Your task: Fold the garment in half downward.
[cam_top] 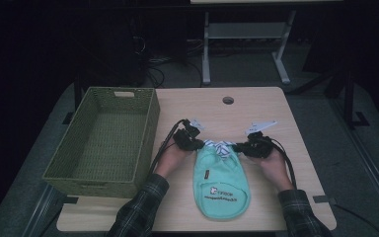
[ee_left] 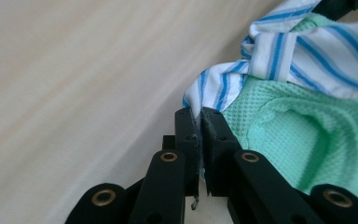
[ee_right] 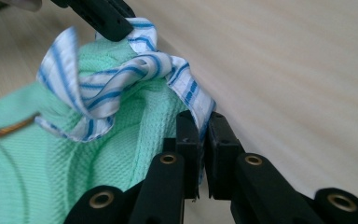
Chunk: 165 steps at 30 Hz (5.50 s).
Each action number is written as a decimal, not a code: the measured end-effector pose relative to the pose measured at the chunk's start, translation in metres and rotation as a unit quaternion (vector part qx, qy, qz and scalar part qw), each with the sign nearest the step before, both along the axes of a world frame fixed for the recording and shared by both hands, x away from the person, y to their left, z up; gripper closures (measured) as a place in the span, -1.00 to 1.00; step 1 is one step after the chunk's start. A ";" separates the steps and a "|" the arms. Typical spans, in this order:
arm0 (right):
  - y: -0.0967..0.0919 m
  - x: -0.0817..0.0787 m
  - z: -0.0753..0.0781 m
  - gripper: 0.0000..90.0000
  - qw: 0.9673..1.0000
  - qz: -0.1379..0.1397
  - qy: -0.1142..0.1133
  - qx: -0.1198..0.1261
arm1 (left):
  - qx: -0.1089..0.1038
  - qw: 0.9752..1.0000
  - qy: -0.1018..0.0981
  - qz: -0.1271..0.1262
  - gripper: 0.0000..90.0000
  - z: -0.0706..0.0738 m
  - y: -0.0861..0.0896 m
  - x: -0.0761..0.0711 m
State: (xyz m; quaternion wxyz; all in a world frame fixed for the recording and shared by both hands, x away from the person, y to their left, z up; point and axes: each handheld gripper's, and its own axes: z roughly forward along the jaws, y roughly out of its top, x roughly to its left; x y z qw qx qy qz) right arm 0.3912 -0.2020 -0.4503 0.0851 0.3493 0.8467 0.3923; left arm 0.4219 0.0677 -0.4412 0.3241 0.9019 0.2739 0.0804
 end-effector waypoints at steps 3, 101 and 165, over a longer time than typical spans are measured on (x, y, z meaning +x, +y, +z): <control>-0.002 0.001 0.008 0.89 1.000 -0.001 -0.015 0.001 | -0.008 1.000 -0.024 -0.001 0.90 0.014 0.000 -0.001; -0.007 -0.077 0.001 0.62 0.997 0.053 -0.044 0.047 | -0.029 0.995 -0.027 -0.089 0.58 0.012 0.014 -0.099; -0.007 -0.105 0.014 0.97 0.991 0.116 -0.021 0.056 | -0.041 0.994 -0.029 -0.095 0.92 0.029 0.019 -0.117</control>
